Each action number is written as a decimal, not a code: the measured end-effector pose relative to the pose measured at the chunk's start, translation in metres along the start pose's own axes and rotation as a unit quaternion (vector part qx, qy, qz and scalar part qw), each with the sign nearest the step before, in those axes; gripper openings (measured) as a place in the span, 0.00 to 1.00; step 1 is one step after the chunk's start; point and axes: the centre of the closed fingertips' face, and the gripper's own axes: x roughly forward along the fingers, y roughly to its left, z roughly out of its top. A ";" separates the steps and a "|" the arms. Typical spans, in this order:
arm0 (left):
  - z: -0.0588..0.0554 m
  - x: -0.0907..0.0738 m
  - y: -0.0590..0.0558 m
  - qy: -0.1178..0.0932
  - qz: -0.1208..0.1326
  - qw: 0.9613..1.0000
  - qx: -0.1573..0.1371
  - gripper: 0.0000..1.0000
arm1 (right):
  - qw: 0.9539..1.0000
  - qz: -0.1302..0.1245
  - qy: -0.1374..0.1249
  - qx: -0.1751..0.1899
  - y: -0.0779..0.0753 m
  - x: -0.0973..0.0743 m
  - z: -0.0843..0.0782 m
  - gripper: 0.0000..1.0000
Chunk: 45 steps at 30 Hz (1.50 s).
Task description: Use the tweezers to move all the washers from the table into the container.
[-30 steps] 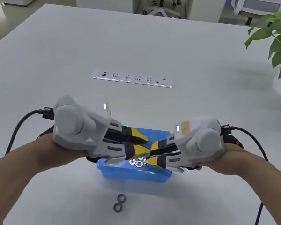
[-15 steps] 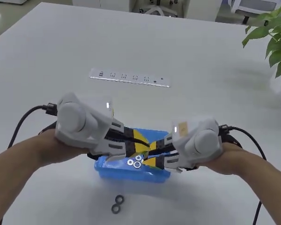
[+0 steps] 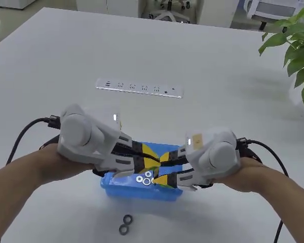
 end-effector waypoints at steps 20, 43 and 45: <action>0.015 -0.013 0.005 -0.009 0.013 1.000 -0.016 0.05 | 0.997 -0.038 -0.010 0.070 0.006 -0.031 0.002 0.45; 0.034 -0.040 -0.008 -0.005 0.036 0.999 -0.006 0.05 | 0.991 -0.077 -0.013 0.104 0.025 -0.063 -0.002 0.66; 0.035 -0.043 -0.011 -0.005 0.037 0.999 -0.007 0.05 | 0.991 -0.080 -0.013 0.109 0.028 -0.065 -0.002 0.68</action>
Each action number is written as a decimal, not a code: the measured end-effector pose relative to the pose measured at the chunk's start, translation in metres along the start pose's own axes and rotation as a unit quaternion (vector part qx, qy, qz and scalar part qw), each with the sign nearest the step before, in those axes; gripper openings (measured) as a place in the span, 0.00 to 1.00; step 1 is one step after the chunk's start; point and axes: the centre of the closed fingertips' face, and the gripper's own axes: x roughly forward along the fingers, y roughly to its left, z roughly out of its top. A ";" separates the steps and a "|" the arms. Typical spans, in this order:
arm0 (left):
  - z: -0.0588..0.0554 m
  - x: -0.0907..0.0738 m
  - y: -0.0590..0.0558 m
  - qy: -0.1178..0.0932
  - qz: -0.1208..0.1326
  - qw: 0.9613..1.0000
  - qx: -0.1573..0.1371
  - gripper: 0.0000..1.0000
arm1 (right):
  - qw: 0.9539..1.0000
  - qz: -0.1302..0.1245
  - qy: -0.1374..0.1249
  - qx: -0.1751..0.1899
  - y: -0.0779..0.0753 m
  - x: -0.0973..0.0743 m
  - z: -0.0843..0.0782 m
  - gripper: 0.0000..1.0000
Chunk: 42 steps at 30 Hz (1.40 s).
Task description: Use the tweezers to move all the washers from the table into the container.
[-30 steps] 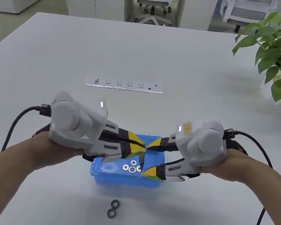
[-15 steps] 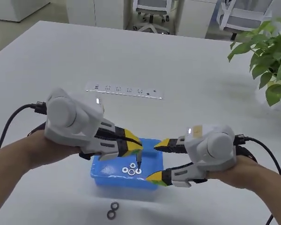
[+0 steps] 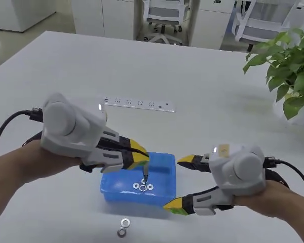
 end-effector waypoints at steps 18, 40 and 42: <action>-0.006 -0.019 -0.022 0.008 0.005 1.000 -0.002 0.05 | 0.999 -0.015 -0.021 0.026 0.015 -0.010 0.003 0.89; -0.032 -0.019 -0.038 0.017 0.002 1.000 -0.011 0.05 | 0.999 -0.018 -0.025 0.039 0.030 -0.012 -0.003 1.00; -0.034 -0.019 -0.039 0.018 0.001 1.000 -0.011 0.05 | 0.999 -0.017 -0.024 0.039 0.031 -0.012 -0.004 1.00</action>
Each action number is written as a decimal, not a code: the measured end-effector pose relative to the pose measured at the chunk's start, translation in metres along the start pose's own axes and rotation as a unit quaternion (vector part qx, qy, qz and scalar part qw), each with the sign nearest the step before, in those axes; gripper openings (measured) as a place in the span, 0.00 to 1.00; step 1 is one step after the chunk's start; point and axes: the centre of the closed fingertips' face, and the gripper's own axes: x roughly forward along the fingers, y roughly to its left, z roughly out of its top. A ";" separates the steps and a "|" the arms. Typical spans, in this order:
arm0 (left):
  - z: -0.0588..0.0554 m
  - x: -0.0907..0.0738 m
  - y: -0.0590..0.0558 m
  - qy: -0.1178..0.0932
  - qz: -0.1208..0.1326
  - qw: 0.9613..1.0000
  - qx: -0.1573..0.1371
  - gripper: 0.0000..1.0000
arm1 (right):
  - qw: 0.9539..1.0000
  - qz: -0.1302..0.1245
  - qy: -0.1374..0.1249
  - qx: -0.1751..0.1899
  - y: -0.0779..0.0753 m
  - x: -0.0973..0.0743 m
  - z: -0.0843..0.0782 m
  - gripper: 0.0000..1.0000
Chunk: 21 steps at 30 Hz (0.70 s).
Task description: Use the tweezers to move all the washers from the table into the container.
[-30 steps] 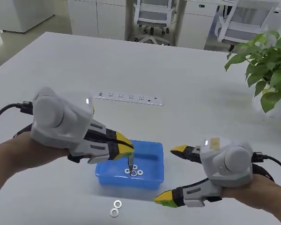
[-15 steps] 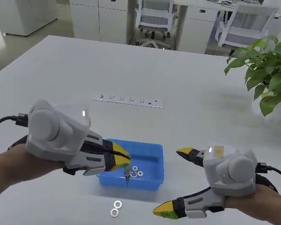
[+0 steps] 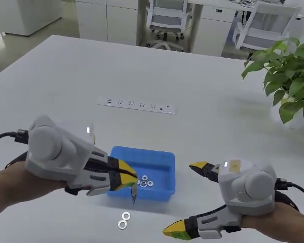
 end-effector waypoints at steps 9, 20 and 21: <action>-0.010 -0.001 -0.007 0.005 -0.002 1.000 -0.002 0.05 | 1.000 -0.001 -0.002 -0.001 0.003 -0.001 0.000 1.00; -0.019 -0.001 -0.020 0.016 -0.007 1.000 -0.008 0.05 | 1.000 0.003 0.001 -0.003 0.010 -0.001 -0.002 1.00; -0.020 0.000 -0.021 0.017 -0.007 1.000 -0.009 0.05 | 1.000 0.004 0.000 -0.003 0.010 -0.001 -0.001 1.00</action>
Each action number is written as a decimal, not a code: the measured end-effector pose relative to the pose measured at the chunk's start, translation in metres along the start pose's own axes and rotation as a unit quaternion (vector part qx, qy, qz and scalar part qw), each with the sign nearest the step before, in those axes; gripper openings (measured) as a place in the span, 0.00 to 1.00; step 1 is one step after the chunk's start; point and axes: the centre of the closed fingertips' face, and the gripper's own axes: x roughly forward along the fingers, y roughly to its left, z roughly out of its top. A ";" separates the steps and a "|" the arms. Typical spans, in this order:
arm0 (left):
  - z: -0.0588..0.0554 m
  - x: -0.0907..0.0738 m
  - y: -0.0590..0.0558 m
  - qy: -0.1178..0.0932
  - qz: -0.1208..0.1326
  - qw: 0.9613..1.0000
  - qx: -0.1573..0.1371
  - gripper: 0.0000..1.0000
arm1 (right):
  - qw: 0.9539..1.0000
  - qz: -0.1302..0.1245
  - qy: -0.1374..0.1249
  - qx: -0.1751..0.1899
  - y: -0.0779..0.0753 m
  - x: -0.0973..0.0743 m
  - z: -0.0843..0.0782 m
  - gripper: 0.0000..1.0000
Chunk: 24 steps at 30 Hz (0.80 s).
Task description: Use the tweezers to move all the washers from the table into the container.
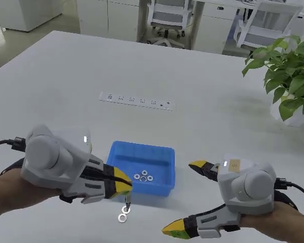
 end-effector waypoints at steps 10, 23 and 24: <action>-0.009 0.003 -0.012 0.012 -0.007 1.000 -0.003 0.05 | 1.000 0.002 0.004 0.003 0.005 0.001 -0.004 1.00; -0.012 0.005 -0.014 0.011 -0.006 1.000 -0.008 0.05 | 1.000 0.005 0.009 0.002 0.008 0.001 -0.007 1.00; -0.012 0.005 -0.014 0.011 -0.006 1.000 -0.008 0.05 | 1.000 0.005 0.010 0.002 0.008 0.001 -0.007 1.00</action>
